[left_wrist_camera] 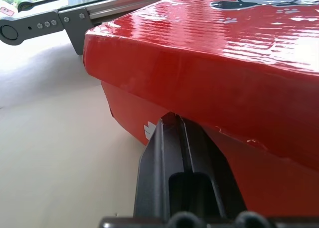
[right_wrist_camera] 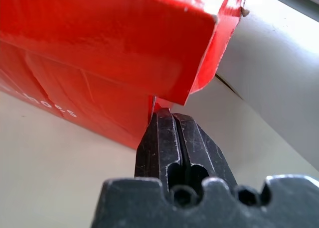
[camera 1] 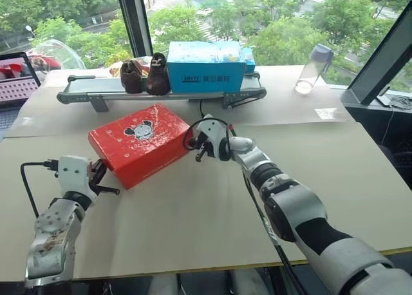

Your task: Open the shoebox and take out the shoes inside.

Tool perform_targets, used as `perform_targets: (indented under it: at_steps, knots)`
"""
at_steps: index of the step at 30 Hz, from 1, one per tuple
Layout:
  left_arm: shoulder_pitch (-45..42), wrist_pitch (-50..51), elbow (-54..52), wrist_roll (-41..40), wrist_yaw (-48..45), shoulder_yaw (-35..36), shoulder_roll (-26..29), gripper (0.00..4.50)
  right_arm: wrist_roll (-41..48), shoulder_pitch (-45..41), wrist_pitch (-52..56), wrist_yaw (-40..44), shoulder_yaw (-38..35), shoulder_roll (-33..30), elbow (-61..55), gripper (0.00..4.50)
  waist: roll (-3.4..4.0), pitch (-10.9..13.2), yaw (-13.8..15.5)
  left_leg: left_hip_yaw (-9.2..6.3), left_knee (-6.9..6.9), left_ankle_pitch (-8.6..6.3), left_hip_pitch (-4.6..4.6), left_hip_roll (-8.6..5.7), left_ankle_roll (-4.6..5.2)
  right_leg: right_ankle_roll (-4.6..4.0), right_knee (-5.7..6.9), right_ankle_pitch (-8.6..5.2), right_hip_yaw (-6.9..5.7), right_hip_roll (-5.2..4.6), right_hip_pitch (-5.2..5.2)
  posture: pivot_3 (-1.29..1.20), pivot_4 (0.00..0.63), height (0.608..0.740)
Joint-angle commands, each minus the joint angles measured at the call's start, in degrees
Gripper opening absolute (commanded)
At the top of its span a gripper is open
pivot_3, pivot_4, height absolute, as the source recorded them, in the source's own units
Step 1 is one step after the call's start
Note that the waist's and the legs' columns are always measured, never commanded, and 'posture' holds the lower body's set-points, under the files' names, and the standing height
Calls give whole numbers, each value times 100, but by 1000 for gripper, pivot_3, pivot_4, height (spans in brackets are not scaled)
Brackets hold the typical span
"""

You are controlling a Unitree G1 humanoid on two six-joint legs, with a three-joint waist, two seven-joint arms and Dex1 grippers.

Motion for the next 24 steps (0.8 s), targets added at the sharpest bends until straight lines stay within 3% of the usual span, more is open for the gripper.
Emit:
perform_targets:
  at_steps: [1,9,16,24]
  knots:
    - [-25,10,-430,-121,-199,-330,-75,0,-11,1,-303,507,34,165,-308,9,0,0,0,0,0,0,1,0,0,0,0,0,0,0,1,0,150,740]
    - [324,551,-1277,-346,-138,-849,-559,0,131,315,-212,1330,57,-343,-1221,9,0,0,37,1,1,0,-3,-3,0,2,-3,-1,5,-2,5,0,150,740]
    - [1000,1540,-2667,-800,109,-1226,-887,0,430,1111,909,2081,181,-1049,-3560,9,0,0,50,2,7,0,-5,-11,0,10,-2,-5,31,1,7,0,150,740]
    - [1133,2523,-3488,-1861,291,-943,-977,0,817,2458,3015,2604,312,-2161,-6695,9,-2,1,64,1,24,0,-6,-12,0,44,0,-27,38,5,10,0,150,740]
